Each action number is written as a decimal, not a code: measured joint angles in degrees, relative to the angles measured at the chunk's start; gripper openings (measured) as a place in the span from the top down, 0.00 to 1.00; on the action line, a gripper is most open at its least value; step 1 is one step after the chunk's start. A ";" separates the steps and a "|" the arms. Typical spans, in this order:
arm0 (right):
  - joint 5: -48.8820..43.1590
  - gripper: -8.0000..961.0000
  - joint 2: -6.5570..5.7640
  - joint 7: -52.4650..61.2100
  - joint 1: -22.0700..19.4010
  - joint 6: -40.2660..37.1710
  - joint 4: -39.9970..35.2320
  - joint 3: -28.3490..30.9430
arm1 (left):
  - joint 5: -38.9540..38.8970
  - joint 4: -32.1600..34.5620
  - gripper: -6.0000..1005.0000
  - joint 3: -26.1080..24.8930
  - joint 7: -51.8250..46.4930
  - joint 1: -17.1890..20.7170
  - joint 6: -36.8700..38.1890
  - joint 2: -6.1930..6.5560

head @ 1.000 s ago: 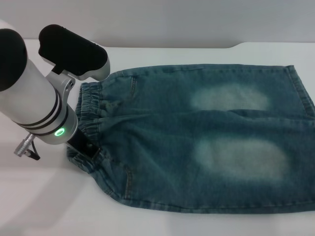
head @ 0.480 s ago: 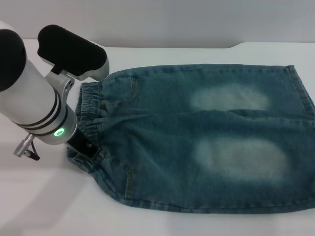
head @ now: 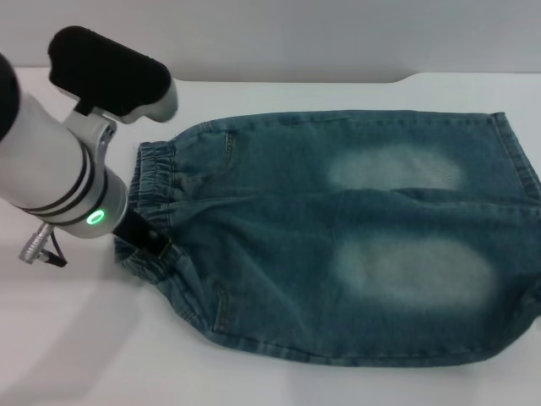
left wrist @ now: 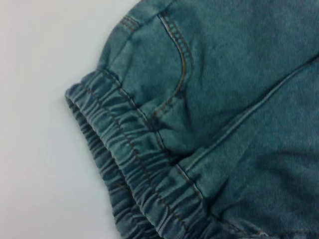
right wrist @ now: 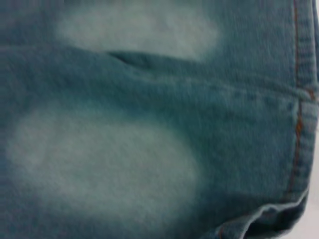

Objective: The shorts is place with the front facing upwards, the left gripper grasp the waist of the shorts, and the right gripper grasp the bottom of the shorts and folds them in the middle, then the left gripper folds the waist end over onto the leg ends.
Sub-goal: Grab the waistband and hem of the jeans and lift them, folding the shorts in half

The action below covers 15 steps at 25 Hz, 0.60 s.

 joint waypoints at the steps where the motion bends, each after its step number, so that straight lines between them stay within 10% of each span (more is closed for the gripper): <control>1: 0.20 0.99 0.01 0.00 -0.09 -0.07 0.71 0.09 | 0.01 -0.47 0.96 -0.31 -0.01 0.32 0.16 0.00; 15: 0.30 0.99 0.04 0.00 -2.31 -6.47 8.08 0.82 | 0.02 -5.98 0.96 -2.76 -0.04 4.86 5.14 0.11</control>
